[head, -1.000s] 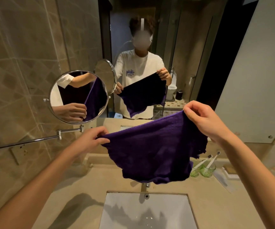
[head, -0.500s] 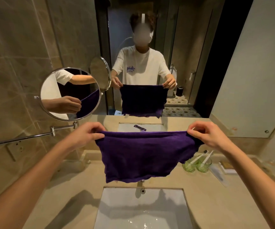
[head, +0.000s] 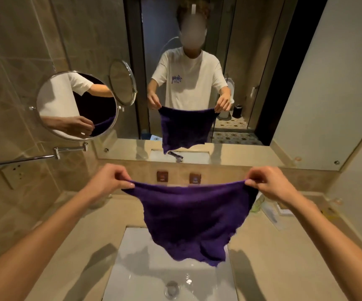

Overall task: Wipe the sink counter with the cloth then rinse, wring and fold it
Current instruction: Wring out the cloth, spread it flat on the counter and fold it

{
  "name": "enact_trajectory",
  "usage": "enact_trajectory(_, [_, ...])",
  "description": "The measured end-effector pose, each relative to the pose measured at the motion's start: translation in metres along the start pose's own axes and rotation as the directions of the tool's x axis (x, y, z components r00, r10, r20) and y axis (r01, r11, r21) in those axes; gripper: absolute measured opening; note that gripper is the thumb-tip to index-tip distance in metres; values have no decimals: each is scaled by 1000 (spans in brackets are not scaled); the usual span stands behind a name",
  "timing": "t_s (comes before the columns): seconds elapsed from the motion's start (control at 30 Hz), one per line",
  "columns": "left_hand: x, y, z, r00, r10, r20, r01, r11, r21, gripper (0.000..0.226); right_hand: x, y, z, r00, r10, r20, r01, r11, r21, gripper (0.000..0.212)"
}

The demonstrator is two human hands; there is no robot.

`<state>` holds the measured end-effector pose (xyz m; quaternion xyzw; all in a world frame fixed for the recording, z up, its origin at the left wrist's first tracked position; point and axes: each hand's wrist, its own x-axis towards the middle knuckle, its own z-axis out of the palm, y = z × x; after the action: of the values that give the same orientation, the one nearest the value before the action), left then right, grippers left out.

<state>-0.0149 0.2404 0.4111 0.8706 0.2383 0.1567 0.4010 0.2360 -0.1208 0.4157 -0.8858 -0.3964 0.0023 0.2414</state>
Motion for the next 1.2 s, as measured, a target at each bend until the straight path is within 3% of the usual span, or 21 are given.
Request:
enact_trajectory(0.1, [-5,-2,-2,995,-39,-93,32,997,-68,16,-15,-2,7,992,26,-125,-22,999,36,14])
enact_trajectory(0.23, [-14,11,-11,1000,16,2,-16,1000,5,10,-29,-7,-1,991,75,-112,-68,995,68,15])
enact_trajectory(0.5, [-20,25,-17,998,56,24,-52,987,-152,9,-65,-22,-24,966,146,-214,-134,988,73,7])
enact_trajectory(0.6, [-21,33,-7,996,61,63,-52,989,-136,9,-79,-17,-32,953,188,-239,-164,979,118,7])
enact_trajectory(0.77, [-18,42,16,997,53,61,-44,990,-135,16,-102,2,-48,945,235,-229,-195,964,184,9])
enact_trajectory(0.9, [-21,60,43,994,39,102,-28,994,-102,17,-121,27,-58,938,288,-191,-211,915,344,12])
enact_trajectory(1.1, [-32,88,101,975,22,223,42,960,-278,15,-151,97,-72,947,321,-33,-251,797,549,15])
enact_trajectory(1.2, [-39,101,137,968,12,249,63,955,-291,14,-160,136,-86,964,267,4,-221,791,570,15])
